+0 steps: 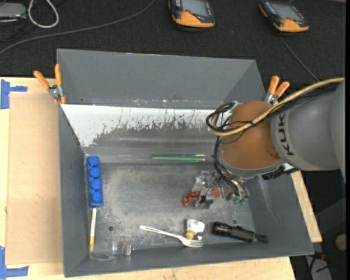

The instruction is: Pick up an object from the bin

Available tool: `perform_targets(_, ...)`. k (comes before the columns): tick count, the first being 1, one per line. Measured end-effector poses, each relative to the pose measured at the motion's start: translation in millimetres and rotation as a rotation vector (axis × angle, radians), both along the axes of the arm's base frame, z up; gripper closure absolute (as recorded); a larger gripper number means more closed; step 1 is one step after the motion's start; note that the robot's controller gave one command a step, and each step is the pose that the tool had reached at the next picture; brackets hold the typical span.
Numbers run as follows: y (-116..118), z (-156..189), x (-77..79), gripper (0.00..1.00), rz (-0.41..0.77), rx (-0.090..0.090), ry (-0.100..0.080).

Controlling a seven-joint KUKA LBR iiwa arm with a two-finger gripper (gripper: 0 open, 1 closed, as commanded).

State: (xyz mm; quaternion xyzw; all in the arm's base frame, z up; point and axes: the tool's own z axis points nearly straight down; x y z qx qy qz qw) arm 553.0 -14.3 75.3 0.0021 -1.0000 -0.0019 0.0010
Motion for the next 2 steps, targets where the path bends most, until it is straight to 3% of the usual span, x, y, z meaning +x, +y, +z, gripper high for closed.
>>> perform_targets(1,0,16,-3.7,1.00,0.000,0.000,0.013)
perform_targets(2,0,56,-1.6,1.00,0.000,0.000,0.006)
